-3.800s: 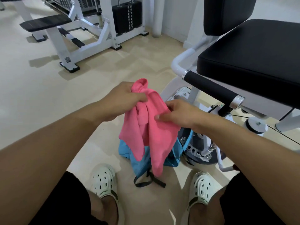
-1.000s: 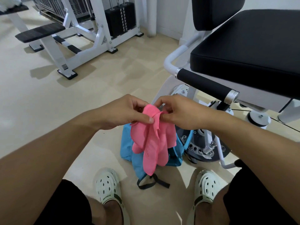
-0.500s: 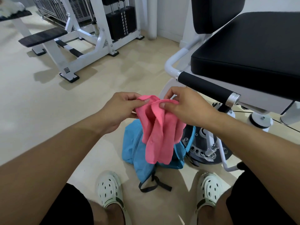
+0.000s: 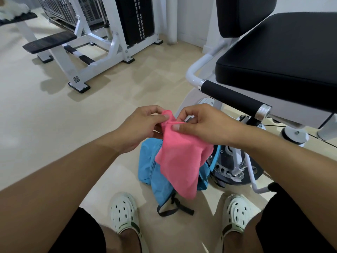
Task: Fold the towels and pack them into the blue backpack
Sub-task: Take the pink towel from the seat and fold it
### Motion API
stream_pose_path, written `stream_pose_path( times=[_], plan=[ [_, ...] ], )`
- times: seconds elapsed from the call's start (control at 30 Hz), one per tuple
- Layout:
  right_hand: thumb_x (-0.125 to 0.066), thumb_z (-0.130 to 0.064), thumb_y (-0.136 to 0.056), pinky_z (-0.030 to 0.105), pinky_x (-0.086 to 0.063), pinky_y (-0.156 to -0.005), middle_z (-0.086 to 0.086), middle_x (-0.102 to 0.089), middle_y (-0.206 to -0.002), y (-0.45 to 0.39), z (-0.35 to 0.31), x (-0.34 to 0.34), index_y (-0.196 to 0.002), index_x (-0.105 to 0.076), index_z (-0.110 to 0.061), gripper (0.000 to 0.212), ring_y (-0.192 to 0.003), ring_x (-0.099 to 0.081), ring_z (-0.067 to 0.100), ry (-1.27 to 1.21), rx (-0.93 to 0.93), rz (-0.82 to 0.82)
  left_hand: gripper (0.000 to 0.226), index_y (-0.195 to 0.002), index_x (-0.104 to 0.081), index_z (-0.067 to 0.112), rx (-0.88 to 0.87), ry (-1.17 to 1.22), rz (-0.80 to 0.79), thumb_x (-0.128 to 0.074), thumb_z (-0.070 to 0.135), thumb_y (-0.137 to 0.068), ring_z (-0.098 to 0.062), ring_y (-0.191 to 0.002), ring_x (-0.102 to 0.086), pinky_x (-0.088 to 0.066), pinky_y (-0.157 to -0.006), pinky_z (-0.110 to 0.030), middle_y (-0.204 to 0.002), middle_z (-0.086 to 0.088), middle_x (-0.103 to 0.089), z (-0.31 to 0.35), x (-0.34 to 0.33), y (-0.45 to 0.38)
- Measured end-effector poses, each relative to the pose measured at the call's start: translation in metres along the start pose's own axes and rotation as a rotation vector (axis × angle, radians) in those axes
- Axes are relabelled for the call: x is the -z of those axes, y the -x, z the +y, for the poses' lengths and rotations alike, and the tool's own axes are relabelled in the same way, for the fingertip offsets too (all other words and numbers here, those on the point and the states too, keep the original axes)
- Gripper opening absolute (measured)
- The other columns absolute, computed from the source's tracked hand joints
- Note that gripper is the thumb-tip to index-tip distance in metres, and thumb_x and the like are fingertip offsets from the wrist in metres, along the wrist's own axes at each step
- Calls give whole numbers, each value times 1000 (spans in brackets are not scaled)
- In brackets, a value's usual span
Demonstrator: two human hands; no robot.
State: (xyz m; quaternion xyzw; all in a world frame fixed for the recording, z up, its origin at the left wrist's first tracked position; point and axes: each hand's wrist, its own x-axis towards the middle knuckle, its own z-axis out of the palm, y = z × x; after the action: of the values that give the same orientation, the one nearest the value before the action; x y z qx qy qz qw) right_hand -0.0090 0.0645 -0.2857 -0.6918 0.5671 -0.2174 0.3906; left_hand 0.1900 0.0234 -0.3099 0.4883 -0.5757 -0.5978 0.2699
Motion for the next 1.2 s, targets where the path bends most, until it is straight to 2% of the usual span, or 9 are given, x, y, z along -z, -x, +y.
stream_pose_path(
  times=[0.1, 0.23, 0.37, 0.47, 0.63, 0.73, 0.83, 0.97, 1.2],
  plan=[
    [-71, -42, -91, 25, -41, -55, 13, -64, -66, 0, 2, 0, -90, -72, -24, 18, -56, -51, 11, -15, -2, 0, 21, -103, -70, -2, -10, -8, -21, -61, 17, -100, -26, -82, -65, -62, -75, -32, -90, -20, -68, -1, 0, 0],
    [-71, -39, -93, 18, -43, -57, -9, -61, -65, -3, 6, -1, -86, -73, -25, 16, -58, -54, 2, -39, 28, 105, 22, -109, -75, 1, -21, -2, -54, -60, 14, -100, -26, -88, -67, -62, -84, -35, -102, -27, -71, 0, 2, 1],
    [-71, -36, -92, 24, -49, -67, -5, -71, -75, -6, 9, -1, -85, -73, -23, 15, -67, -61, 5, -45, 18, 134, 26, -110, -77, 6, -28, 40, -125, -53, 10, -102, -29, -92, -68, -60, -89, -41, -104, -23, -73, 1, 1, 4],
    [-71, -36, -93, 15, -45, -60, -5, -72, -74, -6, 8, -1, -85, -71, -24, 14, -62, -59, 1, -35, 4, 121, 27, -107, -79, 8, -27, 50, -151, -52, 11, -102, -30, -96, -72, -59, -94, -44, -104, -22, -75, 2, -2, 5],
    [-72, -33, -92, 10, -41, -53, -6, -71, -68, -6, 8, 0, -84, -67, -24, 13, -54, -56, -2, -20, 23, 161, 28, -96, -81, 6, -27, 77, -163, -54, 14, -95, -30, -93, -72, -60, -90, -41, -103, -25, -74, 2, 0, 5],
    [-72, -33, -93, 13, -42, -54, -3, -72, -70, -6, 9, -1, -84, -67, -25, 13, -55, -57, 1, -22, 25, 156, 30, -100, -78, -1, -27, 86, -176, -57, 17, -88, -30, -92, -72, -61, -87, -39, -105, -27, -73, 2, 1, 5],
    [-71, -34, -93, 13, -41, -53, -2, -72, -71, -6, 10, -2, -85, -68, -24, 13, -55, -57, 0, -15, 25, 157, 21, -103, -77, -3, -61, 16, -173, -59, 8, -97, -28, -94, -72, -59, -93, -41, -102, -22, -75, 1, 1, 6],
    [-69, -34, -95, 14, -44, -54, -1, -73, -74, -6, 9, -2, -88, -69, -21, 15, -58, -58, 2, -6, 23, 141, 20, -109, -77, 3, -78, -69, -173, -65, 12, -96, -29, -104, -73, -57, -98, -44, -105, -15, -77, 0, 0, 7],
    [-66, -34, -96, 15, -44, -59, -5, -72, -73, -5, 8, -4, -86, -69, -26, 12, -60, -58, 0, 26, 29, 107, 24, -106, -79, 6, -118, -171, -139, -71, 23, -91, -21, -97, -76, -59, -94, -36, -99, -9, -79, 2, 0, 9]
  ],
)
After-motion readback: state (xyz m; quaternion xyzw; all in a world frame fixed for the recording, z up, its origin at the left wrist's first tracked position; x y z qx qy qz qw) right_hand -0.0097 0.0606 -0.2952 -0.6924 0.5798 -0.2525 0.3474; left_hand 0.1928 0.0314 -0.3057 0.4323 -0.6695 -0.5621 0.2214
